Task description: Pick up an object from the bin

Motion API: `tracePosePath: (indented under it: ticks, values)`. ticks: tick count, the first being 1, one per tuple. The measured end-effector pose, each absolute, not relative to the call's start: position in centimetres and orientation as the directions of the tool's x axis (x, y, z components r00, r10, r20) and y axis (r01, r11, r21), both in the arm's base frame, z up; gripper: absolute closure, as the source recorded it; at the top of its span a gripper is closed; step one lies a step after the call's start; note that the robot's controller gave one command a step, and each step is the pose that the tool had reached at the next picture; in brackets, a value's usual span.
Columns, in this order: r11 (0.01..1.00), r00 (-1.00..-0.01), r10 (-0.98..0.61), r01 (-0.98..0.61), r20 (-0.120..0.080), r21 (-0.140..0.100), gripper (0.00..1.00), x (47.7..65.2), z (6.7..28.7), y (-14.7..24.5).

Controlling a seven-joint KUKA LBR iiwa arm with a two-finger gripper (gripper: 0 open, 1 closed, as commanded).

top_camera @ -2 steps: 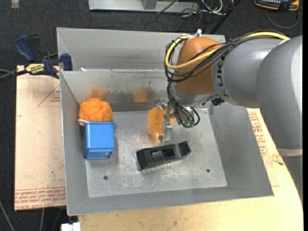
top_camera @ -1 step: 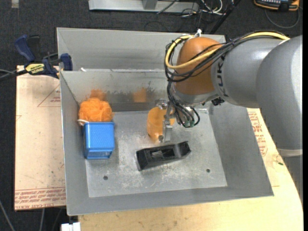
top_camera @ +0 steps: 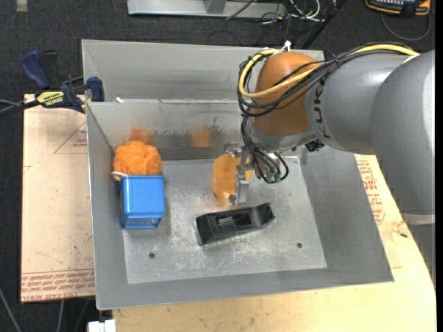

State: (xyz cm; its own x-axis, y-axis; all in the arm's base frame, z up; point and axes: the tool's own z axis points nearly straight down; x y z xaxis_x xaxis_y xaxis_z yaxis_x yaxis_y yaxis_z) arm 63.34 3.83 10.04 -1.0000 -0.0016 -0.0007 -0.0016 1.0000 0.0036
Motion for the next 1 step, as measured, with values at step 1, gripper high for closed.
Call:
tracePosePath:
  ticks: [1]
  values:
    - [1.000, -1.000, -0.001, -0.001, 0.003, 0.004, 1.00, 63.23, 11.95, 3.84]
